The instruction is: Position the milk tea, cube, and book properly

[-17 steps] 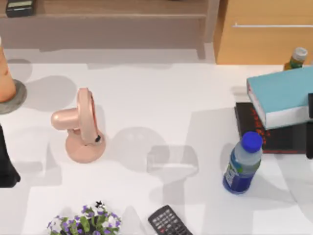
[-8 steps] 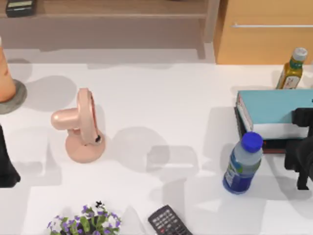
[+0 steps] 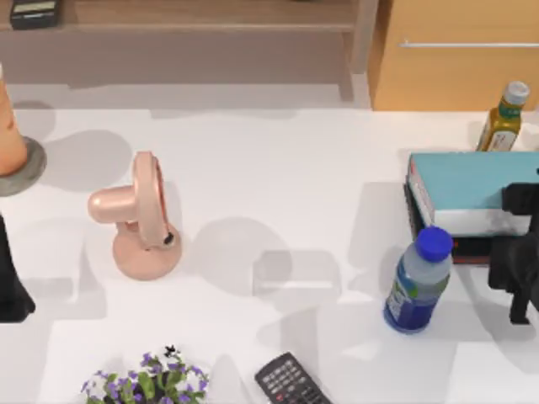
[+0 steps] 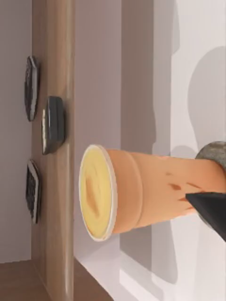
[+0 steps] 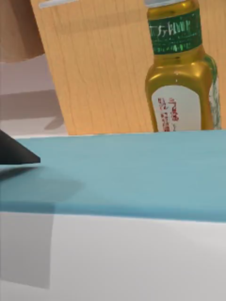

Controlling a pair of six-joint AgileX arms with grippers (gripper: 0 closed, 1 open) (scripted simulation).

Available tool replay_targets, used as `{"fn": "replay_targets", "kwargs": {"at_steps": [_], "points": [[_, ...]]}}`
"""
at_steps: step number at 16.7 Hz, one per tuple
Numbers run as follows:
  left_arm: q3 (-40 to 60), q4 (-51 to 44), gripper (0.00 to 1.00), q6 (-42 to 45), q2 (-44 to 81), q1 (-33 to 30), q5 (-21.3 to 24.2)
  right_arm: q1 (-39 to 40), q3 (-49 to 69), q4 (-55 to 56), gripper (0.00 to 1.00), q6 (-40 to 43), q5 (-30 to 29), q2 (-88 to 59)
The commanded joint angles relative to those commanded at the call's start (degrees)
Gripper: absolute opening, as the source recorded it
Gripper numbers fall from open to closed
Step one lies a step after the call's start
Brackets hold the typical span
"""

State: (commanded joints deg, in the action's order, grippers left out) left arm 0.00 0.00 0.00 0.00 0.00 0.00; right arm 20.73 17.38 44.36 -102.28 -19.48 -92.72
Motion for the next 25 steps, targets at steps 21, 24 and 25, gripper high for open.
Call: {"fn": "replay_targets", "kwargs": {"at_steps": [21, 24, 25], "points": [[0.0, 0.0, 1.00, 0.0, 0.0, 0.0, 0.0, -0.6, 0.3, 0.4, 1.00, 0.4, 0.3, -1.8], [0.0, 0.0, 1.00, 0.0, 0.0, 0.0, 0.0, -0.6, 0.3, 0.4, 1.00, 0.4, 0.3, -1.8], [0.0, 0.0, 1.00, 0.0, 0.0, 0.0, 0.0, -0.6, 0.3, 0.4, 1.00, 0.4, 0.3, -1.8]]}}
